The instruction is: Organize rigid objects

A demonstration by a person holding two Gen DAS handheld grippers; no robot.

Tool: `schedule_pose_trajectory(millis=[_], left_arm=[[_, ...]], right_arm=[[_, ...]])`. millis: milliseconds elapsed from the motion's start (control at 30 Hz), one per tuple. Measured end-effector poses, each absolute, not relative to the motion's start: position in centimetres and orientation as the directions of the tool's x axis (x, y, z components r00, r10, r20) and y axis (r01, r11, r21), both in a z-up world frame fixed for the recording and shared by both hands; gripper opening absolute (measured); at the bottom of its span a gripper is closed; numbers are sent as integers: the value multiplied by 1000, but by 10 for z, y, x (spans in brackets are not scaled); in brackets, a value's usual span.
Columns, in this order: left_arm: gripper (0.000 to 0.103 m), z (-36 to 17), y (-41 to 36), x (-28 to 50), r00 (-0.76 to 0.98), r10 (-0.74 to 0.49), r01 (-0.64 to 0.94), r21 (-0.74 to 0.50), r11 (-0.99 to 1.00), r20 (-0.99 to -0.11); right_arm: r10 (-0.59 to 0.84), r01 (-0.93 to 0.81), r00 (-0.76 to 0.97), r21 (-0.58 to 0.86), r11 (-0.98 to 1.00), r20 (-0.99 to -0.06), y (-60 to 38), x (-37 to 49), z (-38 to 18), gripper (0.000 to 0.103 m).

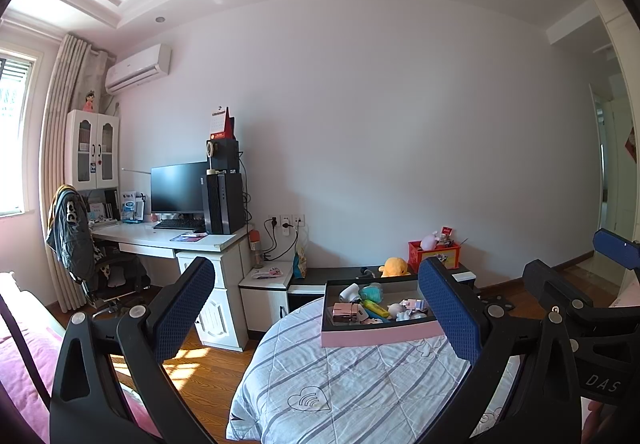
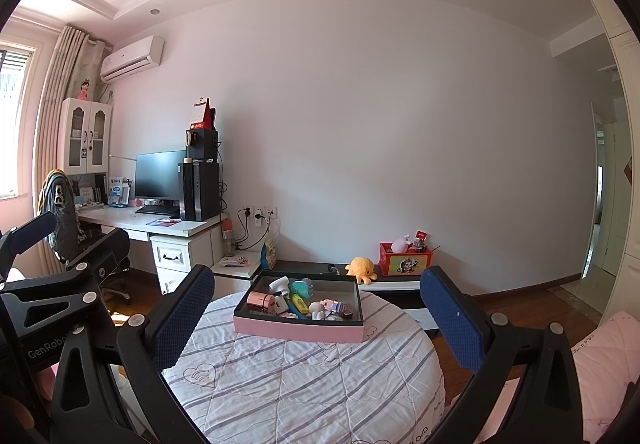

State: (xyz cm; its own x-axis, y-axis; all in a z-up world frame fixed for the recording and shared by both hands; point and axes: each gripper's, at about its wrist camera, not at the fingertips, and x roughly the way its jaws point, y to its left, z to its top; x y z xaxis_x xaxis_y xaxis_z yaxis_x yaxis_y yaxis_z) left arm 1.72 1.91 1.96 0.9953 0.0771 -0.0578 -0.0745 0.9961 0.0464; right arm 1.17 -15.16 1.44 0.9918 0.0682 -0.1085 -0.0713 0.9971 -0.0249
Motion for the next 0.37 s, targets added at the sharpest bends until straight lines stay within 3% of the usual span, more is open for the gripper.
schedule_pose_trajectory(millis=[367], left_arm=[[103, 24, 19, 15, 997, 67, -65, 40, 997, -34]], right_arm=[[73, -75, 993, -17, 997, -91, -153, 10, 14, 103]])
